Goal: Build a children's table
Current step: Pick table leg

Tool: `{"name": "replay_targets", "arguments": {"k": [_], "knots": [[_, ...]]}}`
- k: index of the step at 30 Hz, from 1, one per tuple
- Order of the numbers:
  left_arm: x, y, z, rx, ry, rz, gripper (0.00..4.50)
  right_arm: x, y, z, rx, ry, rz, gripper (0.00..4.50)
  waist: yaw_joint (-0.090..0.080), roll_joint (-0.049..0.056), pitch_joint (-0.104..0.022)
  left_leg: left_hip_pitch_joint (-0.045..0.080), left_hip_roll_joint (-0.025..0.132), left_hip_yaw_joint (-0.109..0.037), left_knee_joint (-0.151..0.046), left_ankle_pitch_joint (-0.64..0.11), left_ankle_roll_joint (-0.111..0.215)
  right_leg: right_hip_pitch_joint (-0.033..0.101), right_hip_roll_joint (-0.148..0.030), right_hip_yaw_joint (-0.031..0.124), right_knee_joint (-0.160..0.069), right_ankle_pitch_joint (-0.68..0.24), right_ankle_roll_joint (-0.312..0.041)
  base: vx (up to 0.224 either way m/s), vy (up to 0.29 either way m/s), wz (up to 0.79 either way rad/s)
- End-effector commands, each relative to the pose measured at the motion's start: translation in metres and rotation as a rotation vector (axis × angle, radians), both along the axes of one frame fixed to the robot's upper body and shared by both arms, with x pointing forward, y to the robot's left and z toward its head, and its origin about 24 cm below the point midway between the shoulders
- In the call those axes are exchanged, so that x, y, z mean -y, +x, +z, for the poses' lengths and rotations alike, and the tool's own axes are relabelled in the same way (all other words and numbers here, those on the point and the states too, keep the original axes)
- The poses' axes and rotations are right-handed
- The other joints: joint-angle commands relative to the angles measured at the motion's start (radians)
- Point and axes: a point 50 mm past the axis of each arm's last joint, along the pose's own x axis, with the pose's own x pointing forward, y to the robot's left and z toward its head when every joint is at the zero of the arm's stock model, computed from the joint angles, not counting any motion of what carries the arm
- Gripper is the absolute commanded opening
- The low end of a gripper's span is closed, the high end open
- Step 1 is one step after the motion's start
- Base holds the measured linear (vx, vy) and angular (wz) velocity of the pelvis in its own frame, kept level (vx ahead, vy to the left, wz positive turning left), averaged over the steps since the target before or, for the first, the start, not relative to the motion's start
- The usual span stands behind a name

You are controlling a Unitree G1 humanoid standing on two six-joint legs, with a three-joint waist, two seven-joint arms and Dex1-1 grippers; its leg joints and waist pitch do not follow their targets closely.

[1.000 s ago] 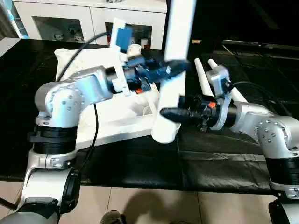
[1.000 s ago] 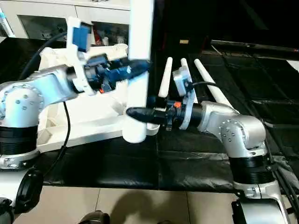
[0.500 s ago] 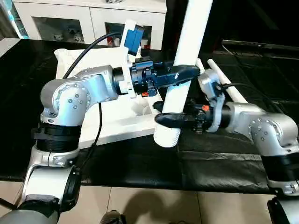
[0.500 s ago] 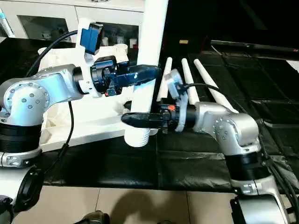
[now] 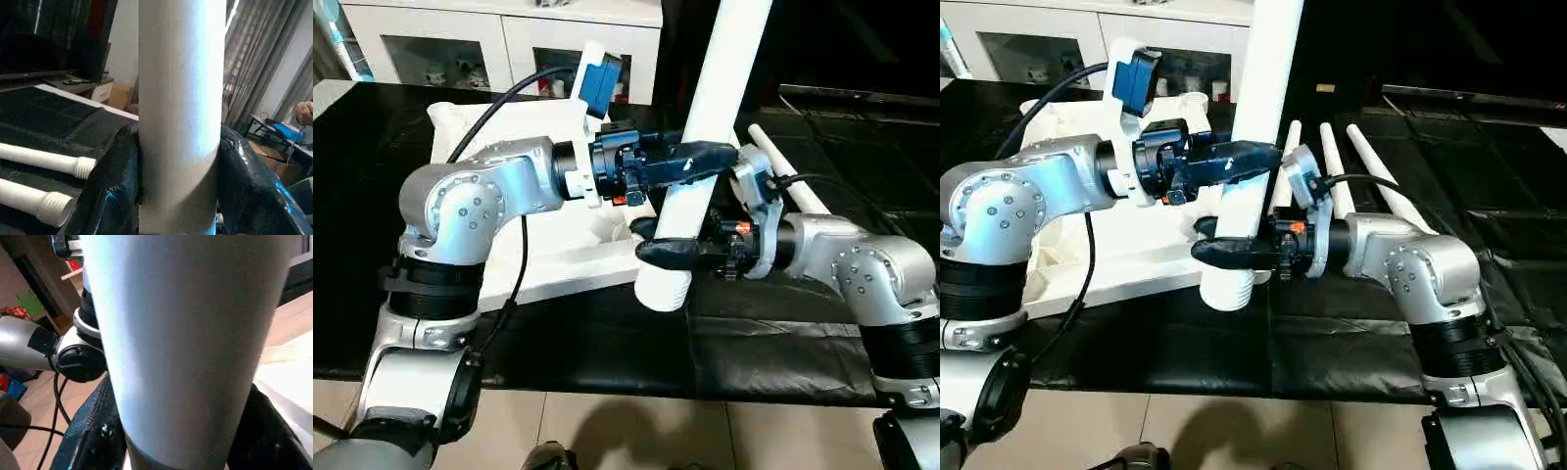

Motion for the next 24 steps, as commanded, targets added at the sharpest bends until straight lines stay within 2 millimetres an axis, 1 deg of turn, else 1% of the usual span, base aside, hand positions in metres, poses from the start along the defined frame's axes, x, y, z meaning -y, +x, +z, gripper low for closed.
{"name": "replay_targets", "arguments": {"k": [1,2,3,5,8,9,10,11,12,13,14,15,17,19,21,24], "knots": [[0.0041,-0.0014,0.0128,0.058,-0.013,-0.013,1.85,0.0024,0.0003,-0.0076,-0.026,-0.040,-0.015,2.02,0.003,0.004,-0.101,0.024,0.022,-0.001,-0.059,-0.162,-0.032,0.055,-0.064,0.034,-0.076,-0.145,-0.217,0.000,0.000,0.00],[0.0041,-0.0013,0.0128,0.058,-0.013,-0.013,1.85,0.0025,0.0003,-0.0076,-0.026,-0.040,-0.016,2.02,0.003,0.004,-0.101,0.024,0.022,-0.001,-0.059,-0.162,-0.032,0.055,-0.064,0.034,-0.076,-0.145,-0.217,0.000,0.000,0.00],[0.0035,-0.0002,0.0134,0.061,-0.011,-0.010,1.85,0.0032,-0.0003,-0.0093,-0.027,-0.049,-0.018,2.00,0.004,0.007,-0.102,0.024,0.022,-0.001,-0.059,-0.158,-0.031,0.055,-0.064,0.034,-0.074,-0.138,-0.220,0.000,0.000,0.00],[0.0030,0.0000,0.0136,0.062,-0.011,-0.009,1.85,0.0032,-0.0005,-0.0099,-0.026,-0.052,-0.018,1.98,0.003,0.005,-0.102,0.024,0.022,-0.001,-0.059,-0.159,-0.030,0.055,-0.063,0.034,-0.074,-0.134,-0.220,0.000,0.000,0.00],[0.0022,0.0002,0.0138,0.064,-0.010,-0.009,1.85,0.0035,-0.0006,-0.0102,-0.019,-0.057,-0.020,1.98,0.003,0.005,-0.102,0.024,0.023,-0.001,-0.059,-0.158,-0.029,0.056,-0.064,0.034,-0.073,-0.128,-0.225,0.000,0.000,0.00],[0.0018,0.0004,0.0139,0.068,-0.008,-0.008,1.85,0.0042,0.0001,-0.0099,-0.022,-0.053,-0.030,2.33,0.003,0.004,-0.102,0.025,0.022,-0.001,-0.059,-0.162,-0.029,0.055,-0.064,0.034,-0.074,-0.134,-0.226,0.000,0.000,0.00],[0.0015,0.0005,0.0140,0.067,-0.008,-0.008,1.85,0.0045,0.0005,-0.0095,-0.028,-0.048,-0.032,2.54,0.003,0.005,-0.102,0.024,0.023,-0.001,-0.060,-0.162,-0.029,0.055,-0.064,0.034,-0.074,-0.135,-0.226,0.000,0.000,0.00],[0.0013,0.0005,0.0139,0.068,-0.008,-0.008,1.85,0.0048,0.0007,-0.0092,-0.034,-0.042,-0.032,2.68,0.003,0.006,-0.102,0.024,0.023,-0.001,-0.059,-0.161,-0.029,0.056,-0.064,0.034,-0.074,-0.135,-0.226,0.000,0.000,0.00],[0.0011,0.0004,0.0138,0.068,-0.007,-0.009,1.85,0.0049,0.0009,-0.0091,-0.036,-0.040,-0.033,2.70,0.003,0.005,-0.102,0.025,0.023,-0.002,-0.059,-0.160,-0.029,0.056,-0.064,0.033,-0.074,-0.133,-0.227,0.000,0.000,0.00],[0.0010,0.0004,0.0138,0.069,-0.006,-0.009,1.85,0.0050,0.0011,-0.0091,-0.037,-0.038,-0.034,2.85,0.003,0.004,-0.102,0.025,0.022,-0.001,-0.060,-0.160,-0.029,0.055,-0.064,0.033,-0.074,-0.131,-0.228,0.000,0.000,0.00],[0.0010,0.0004,0.0139,0.069,-0.006,-0.010,1.85,0.0052,0.0019,-0.0092,-0.033,-0.041,-0.043,2.85,0.004,0.005,-0.102,0.025,0.023,-0.001,-0.059,-0.162,-0.030,0.055,-0.064,0.033,-0.074,-0.133,-0.228,0.000,0.000,0.00],[0.0009,0.0001,0.0136,0.069,-0.006,-0.013,1.85,0.0055,0.0027,-0.0099,-0.031,-0.043,-0.053,2.98,0.004,0.005,-0.102,0.025,0.023,-0.001,-0.059,-0.162,-0.030,0.055,-0.064,0.034,-0.074,-0.133,-0.228,0.000,0.000,0.00],[0.0009,-0.0001,0.0135,0.069,-0.005,-0.015,1.85,0.0055,0.0028,-0.0100,-0.033,-0.042,-0.056,3.00,0.003,0.002,-0.102,0.024,0.022,0.000,-0.059,-0.157,-0.030,0.056,-0.064,0.034,-0.073,-0.130,-0.229,0.000,0.000,0.00],[0.0007,-0.0004,0.0133,0.070,-0.004,-0.018,1.85,0.0055,0.0028,-0.0102,-0.040,-0.040,-0.056,3.00,0.003,0.004,-0.102,0.025,0.023,0.000,-0.059,-0.162,-0.029,0.055,-0.065,0.034,-0.074,-0.137,-0.227,0.000,0.000,0.00],[0.0010,-0.0010,0.0130,0.070,-0.002,-0.023,1.85,0.0057,0.0036,-0.0099,-0.048,-0.032,-0.059,3.00,0.003,0.004,-0.102,0.024,0.022,-0.001,-0.059,-0.154,-0.028,0.057,-0.064,0.034,-0.073,-0.130,-0.227,0.000,0.000,0.00],[0.0018,-0.0016,0.0129,0.071,-0.002,-0.028,1.85,0.0056,0.0037,-0.0083,-0.053,-0.013,-0.055,3.00,0.003,0.005,-0.103,0.024,0.022,-0.001,-0.058,-0.156,-0.028,0.055,-0.064,0.033,-0.073,-0.121,-0.232,0.000,0.000,0.00]]}}
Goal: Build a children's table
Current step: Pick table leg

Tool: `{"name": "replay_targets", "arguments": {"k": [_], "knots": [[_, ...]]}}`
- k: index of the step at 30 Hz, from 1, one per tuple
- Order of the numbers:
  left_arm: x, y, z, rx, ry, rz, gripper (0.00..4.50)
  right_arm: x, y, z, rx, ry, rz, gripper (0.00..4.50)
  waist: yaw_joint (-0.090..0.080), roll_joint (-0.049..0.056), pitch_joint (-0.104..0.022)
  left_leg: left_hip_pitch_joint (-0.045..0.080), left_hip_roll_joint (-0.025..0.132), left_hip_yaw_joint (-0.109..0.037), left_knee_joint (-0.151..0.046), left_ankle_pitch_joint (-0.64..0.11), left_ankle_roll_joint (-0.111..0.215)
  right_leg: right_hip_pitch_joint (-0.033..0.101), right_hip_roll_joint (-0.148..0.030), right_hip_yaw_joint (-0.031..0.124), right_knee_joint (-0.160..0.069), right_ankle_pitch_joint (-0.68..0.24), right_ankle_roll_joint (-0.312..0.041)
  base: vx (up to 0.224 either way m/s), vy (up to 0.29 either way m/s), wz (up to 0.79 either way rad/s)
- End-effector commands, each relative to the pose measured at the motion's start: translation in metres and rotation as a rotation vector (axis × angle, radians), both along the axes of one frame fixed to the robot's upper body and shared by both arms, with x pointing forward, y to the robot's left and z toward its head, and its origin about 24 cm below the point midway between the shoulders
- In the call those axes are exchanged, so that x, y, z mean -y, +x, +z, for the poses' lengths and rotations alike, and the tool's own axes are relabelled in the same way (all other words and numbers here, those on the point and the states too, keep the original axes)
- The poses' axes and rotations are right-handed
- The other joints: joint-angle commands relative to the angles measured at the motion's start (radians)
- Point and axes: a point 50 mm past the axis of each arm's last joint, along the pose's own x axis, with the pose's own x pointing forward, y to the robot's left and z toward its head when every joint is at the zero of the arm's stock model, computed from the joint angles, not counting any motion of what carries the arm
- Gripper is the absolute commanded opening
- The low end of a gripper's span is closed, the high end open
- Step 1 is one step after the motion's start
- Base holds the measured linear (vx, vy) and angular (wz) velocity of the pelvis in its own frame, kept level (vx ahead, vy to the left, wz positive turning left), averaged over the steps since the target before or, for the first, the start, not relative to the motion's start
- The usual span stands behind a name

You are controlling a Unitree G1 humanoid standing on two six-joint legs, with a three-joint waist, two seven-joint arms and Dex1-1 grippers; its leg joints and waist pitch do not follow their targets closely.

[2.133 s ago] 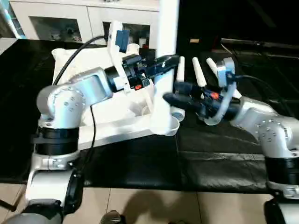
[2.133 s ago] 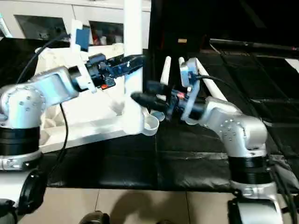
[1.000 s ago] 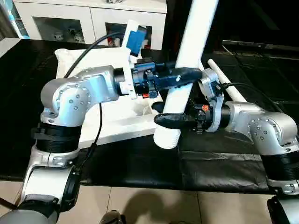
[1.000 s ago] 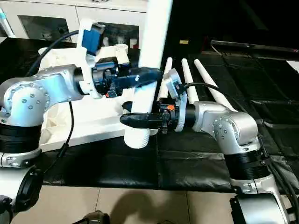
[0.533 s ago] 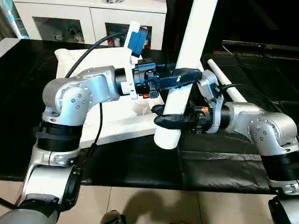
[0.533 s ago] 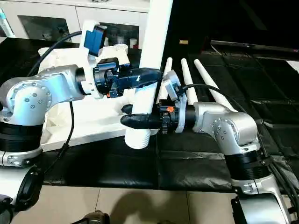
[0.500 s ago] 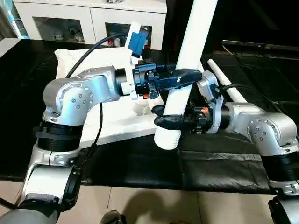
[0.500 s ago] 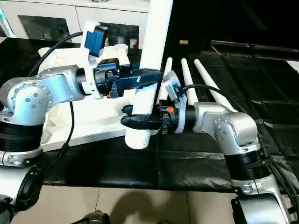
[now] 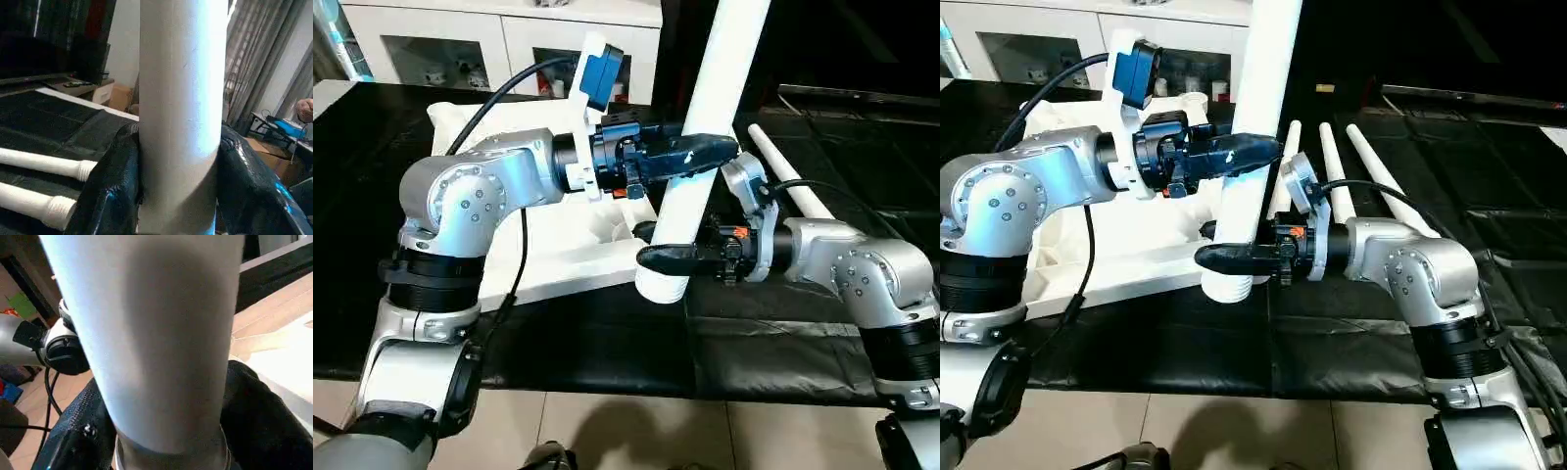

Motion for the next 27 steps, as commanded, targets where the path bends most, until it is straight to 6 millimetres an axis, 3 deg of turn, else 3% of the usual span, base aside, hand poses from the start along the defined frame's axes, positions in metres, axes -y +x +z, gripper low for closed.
{"name": "replay_targets", "arguments": {"k": [1,14,16,27], "knots": [[0.0029,-0.0045,0.0071,0.043,-0.006,-0.030,1.85,0.0040,0.0009,0.0021,-0.011,0.023,-0.019,3.00,0.003,0.006,-0.102,0.025,0.023,-0.001,-0.059,-0.160,-0.028,0.055,-0.064,0.033,-0.073,-0.126,-0.232,0.000,0.000,0.00],[0.0057,-0.0049,0.0064,0.042,-0.003,-0.037,1.85,0.0044,-0.0038,0.0015,0.008,0.014,0.019,3.00,0.005,0.004,-0.103,0.024,0.023,-0.001,-0.059,-0.157,-0.028,0.057,-0.065,0.033,-0.073,-0.123,-0.231,0.000,0.000,0.00],[0.0059,-0.0048,0.0065,0.042,-0.002,-0.036,1.85,0.0040,-0.0039,0.0008,0.004,0.013,0.019,2.66,0.006,0.004,-0.103,0.024,0.022,0.000,-0.058,-0.155,-0.027,0.057,-0.065,0.034,-0.073,-0.126,-0.229,0.000,0.000,0.00],[0.0072,-0.0069,0.0060,0.041,-0.004,-0.045,1.85,0.0028,0.0003,0.0049,-0.001,0.058,-0.001,2.21,0.004,0.006,-0.103,0.025,0.023,-0.001,-0.058,-0.161,-0.027,0.055,-0.064,0.033,-0.073,-0.128,-0.231,0.000,0.000,0.00]]}}
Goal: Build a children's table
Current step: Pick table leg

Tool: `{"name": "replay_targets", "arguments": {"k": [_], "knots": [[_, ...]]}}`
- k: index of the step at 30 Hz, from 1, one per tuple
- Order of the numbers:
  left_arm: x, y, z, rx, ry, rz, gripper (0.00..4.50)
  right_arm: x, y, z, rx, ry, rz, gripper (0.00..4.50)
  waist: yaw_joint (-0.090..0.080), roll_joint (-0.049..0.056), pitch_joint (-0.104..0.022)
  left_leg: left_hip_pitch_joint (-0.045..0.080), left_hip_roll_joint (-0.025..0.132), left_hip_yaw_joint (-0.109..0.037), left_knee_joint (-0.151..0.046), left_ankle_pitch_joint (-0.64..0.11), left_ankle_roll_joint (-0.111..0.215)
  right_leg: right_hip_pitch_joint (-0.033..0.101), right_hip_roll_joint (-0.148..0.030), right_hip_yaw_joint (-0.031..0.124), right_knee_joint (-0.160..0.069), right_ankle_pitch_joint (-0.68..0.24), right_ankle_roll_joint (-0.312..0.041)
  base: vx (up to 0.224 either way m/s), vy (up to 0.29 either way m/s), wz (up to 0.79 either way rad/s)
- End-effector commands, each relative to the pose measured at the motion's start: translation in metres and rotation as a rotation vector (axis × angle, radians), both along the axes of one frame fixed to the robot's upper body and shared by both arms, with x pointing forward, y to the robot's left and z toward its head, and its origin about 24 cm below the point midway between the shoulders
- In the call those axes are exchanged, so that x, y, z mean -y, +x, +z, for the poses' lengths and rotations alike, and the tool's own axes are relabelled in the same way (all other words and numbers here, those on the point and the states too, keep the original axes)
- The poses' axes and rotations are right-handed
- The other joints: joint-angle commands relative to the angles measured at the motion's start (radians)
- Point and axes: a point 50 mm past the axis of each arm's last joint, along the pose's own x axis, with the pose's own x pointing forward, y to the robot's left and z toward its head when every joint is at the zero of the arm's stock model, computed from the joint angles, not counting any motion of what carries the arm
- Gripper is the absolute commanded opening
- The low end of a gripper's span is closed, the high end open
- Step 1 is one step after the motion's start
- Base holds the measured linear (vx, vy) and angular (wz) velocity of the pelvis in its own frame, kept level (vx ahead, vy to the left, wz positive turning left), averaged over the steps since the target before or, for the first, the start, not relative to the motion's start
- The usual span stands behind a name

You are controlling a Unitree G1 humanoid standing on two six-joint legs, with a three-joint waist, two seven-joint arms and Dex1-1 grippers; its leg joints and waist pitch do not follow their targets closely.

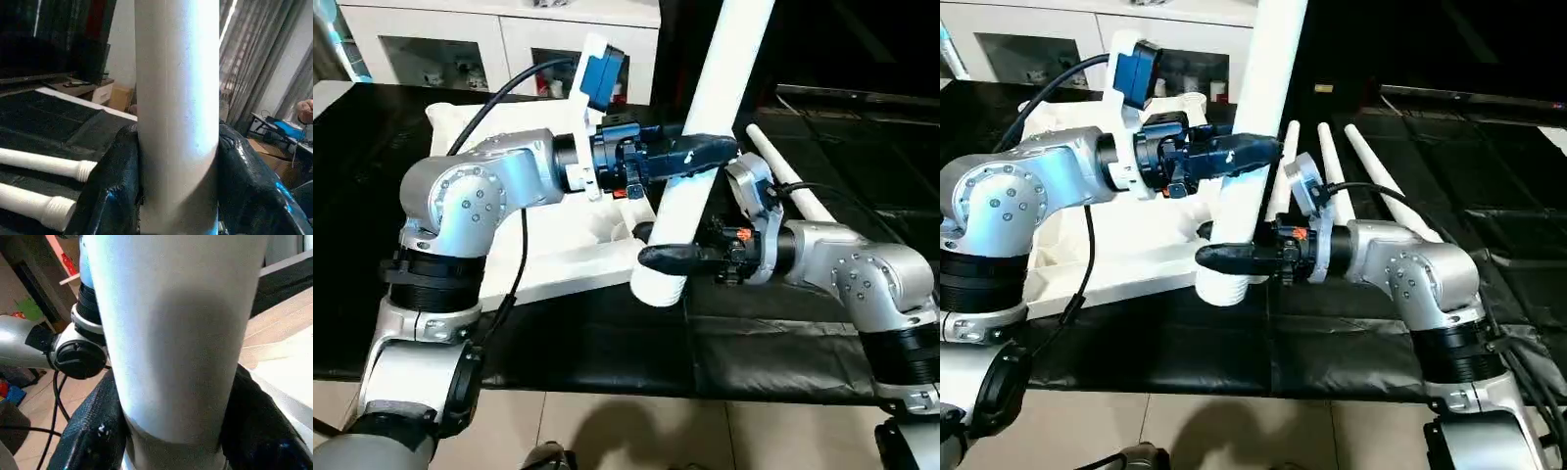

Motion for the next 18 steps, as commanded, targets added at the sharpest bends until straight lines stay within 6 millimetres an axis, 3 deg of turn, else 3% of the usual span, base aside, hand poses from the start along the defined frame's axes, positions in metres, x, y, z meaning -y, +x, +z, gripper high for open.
{"name": "replay_targets", "arguments": {"k": [1,5,7,11,18], "knots": [[0.0070,-0.0073,0.0063,0.045,-0.003,-0.048,1.85,0.0027,0.0040,0.0035,-0.018,0.023,-0.022,2.17,0.004,0.008,-0.103,0.024,0.023,-0.001,-0.058,-0.160,-0.027,0.055,-0.065,0.033,-0.073,-0.124,-0.232,0.000,0.000,0.00],[0.0074,-0.0075,0.0065,0.046,-0.005,-0.049,1.85,0.0024,0.0048,0.0036,-0.003,0.023,-0.035,2.12,0.005,0.008,-0.103,0.025,0.022,-0.002,-0.059,-0.164,-0.028,0.055,-0.064,0.033,-0.073,-0.128,-0.231,0.000,0.000,0.00],[0.0073,-0.0074,0.0069,0.047,-0.006,-0.046,1.85,0.0026,0.0059,0.0034,-0.005,0.023,-0.044,2.63,0.004,0.007,-0.103,0.025,0.022,-0.002,-0.059,-0.168,-0.030,0.056,-0.064,0.033,-0.074,-0.134,-0.229,0.000,0.000,0.00],[0.0070,-0.0074,0.0075,0.049,-0.008,-0.044,1.85,0.0028,0.0089,0.0044,-0.001,0.030,-0.070,2.97,0.003,0.006,-0.102,0.023,0.022,-0.001,-0.059,-0.168,-0.030,0.056,-0.065,0.033,-0.074,-0.138,-0.232,0.000,0.000,0.00],[0.0064,-0.0077,0.0080,0.051,-0.011,-0.042,1.85,0.0025,0.0100,0.0067,-0.001,0.047,-0.067,3.02,0.004,0.005,-0.102,0.024,0.023,-0.001,-0.059,-0.161,-0.029,0.055,-0.065,0.033,-0.074,-0.135,-0.227,0.000,0.000,0.00]]}}
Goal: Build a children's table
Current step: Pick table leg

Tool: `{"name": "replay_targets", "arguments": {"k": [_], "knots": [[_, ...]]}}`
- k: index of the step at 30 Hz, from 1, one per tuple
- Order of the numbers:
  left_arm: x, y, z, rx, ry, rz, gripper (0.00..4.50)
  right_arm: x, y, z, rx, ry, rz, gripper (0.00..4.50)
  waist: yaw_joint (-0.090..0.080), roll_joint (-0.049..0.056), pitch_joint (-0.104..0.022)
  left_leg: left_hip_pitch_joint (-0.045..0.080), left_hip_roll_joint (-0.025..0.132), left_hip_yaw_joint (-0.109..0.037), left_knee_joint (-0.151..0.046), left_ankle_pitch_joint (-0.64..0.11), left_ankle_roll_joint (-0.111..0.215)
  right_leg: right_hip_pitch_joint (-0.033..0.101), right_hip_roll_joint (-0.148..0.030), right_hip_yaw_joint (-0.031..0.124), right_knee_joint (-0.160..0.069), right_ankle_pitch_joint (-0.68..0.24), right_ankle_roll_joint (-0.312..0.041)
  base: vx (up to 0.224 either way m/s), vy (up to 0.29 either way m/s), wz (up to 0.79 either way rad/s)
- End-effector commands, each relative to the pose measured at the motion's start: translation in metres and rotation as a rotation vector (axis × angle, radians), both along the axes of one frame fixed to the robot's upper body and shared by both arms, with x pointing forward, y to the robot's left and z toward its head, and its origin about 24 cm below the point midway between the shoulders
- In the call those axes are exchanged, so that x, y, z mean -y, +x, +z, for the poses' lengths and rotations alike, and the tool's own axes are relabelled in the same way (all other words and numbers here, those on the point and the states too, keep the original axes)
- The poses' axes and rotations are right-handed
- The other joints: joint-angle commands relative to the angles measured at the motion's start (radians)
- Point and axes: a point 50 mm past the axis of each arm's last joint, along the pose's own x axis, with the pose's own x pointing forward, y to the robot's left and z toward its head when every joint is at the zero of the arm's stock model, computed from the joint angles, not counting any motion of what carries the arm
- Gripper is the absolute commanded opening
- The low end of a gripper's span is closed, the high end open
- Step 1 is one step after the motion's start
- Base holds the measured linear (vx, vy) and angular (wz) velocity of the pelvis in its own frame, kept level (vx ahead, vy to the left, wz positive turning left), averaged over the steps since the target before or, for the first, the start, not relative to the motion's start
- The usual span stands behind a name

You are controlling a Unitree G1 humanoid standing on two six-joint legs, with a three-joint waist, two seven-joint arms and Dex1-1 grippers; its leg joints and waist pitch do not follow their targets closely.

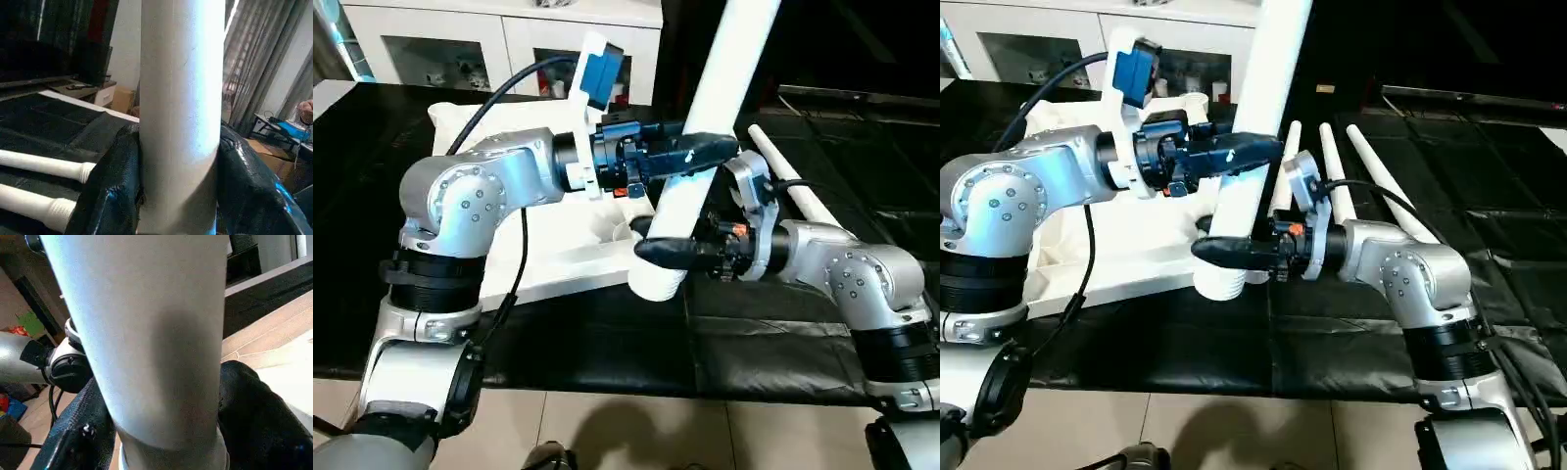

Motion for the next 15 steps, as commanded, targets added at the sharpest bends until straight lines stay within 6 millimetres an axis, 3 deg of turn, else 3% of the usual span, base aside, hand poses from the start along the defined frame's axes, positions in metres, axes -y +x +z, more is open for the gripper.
{"name": "replay_targets", "arguments": {"k": [1,15], "knots": [[0.0059,-0.0070,0.0064,0.039,-0.006,-0.046,1.85,0.0048,0.0046,0.0086,0.024,0.005,-0.030,3.02,0.003,0.005,-0.102,0.024,0.022,-0.001,-0.060,-0.161,-0.030,0.055,-0.064,0.033,-0.074,-0.136,-0.225,0.000,0.000,0.00],[0.0070,-0.0064,0.0056,0.031,-0.016,-0.044,1.85,0.0045,0.0068,0.0113,0.044,0.020,-0.042,3.02,0.002,0.006,-0.103,0.024,0.022,-0.001,-0.059,-0.160,-0.030,0.055,-0.065,0.033,-0.074,-0.136,-0.226,0.000,0.000,0.00]]}}
